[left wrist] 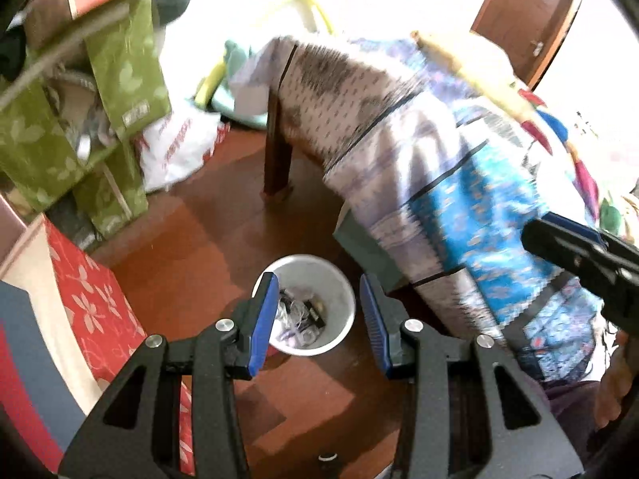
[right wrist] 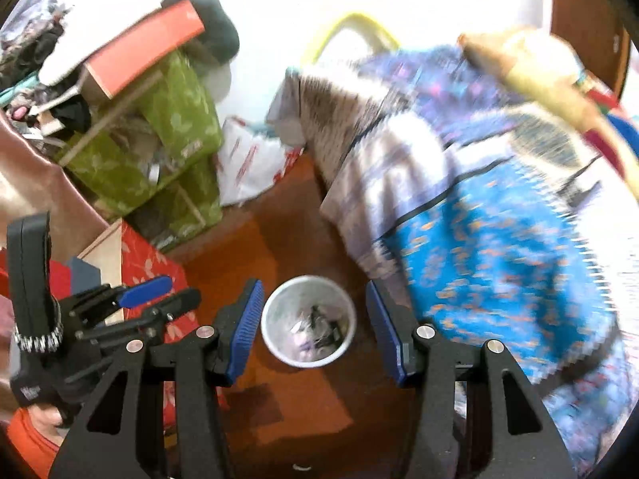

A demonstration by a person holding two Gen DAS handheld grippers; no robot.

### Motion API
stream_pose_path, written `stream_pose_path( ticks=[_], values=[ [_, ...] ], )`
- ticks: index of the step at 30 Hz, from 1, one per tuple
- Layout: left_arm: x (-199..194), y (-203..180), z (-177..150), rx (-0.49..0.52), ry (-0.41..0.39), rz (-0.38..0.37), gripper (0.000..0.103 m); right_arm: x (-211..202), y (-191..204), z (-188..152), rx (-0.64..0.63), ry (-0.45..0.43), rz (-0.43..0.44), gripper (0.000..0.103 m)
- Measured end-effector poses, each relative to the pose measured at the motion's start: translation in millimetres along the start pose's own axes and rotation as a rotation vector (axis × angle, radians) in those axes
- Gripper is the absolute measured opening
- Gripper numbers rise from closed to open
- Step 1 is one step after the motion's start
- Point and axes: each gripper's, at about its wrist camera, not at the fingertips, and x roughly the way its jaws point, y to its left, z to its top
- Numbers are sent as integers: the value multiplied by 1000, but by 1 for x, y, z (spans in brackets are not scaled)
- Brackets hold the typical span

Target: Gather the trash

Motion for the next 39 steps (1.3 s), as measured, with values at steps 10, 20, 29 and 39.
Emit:
stream_pose_path(
  ticks=[10, 20, 29, 39],
  values=[
    [-149, -64, -4, 136, -216, -119, 42, -176, 11, -38, 20, -351, -156, 50],
    [-285, -110, -63, 289, -447, -279, 42, -288, 43, -103, 150, -599, -329, 50],
    [-331, -113, -107, 344, -525, -324, 95, -319, 75, -143, 234, -667, -481, 81],
    [-338, -94, -120, 317, -513, -333, 95, -340, 91, -168, 264, -734, -630, 103]
  ],
)
